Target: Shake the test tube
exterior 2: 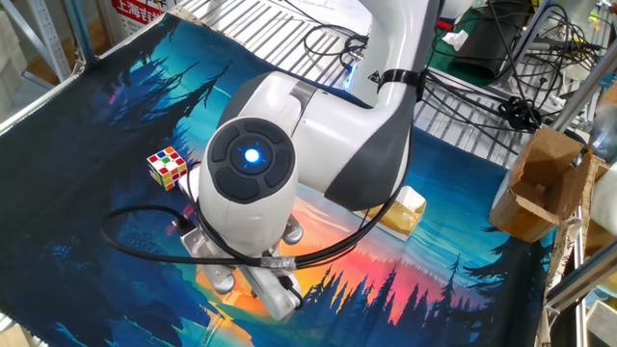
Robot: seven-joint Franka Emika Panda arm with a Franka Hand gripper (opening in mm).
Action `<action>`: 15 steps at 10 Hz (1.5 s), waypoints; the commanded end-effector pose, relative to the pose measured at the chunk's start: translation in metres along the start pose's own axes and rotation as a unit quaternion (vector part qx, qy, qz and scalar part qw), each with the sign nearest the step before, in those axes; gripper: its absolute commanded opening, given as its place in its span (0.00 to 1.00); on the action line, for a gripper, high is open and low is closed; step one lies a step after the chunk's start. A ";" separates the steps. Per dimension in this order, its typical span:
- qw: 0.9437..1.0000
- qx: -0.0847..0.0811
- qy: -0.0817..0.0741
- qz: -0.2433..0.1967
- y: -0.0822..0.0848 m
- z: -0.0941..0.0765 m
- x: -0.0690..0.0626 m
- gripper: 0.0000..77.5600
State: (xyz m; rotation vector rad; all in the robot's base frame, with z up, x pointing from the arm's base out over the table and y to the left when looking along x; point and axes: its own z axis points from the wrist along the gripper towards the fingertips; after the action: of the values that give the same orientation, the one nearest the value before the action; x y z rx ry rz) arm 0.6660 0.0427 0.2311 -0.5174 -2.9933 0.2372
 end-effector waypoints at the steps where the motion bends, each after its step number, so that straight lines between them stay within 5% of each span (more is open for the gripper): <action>1: 1.000 -0.001 -0.002 -0.001 0.000 -0.002 -0.001 1.00; 6: 1.000 -0.009 0.013 0.000 0.000 -0.002 -0.001 1.00; 8: 0.999 -0.042 0.026 -0.001 0.000 -0.002 -0.001 1.00; 15: 0.999 -0.024 0.023 0.006 0.001 0.004 -0.001 1.00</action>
State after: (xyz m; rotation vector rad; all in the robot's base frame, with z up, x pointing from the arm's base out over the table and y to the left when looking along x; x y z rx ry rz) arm 0.6661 0.0428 0.2300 -0.5356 -2.9555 0.1413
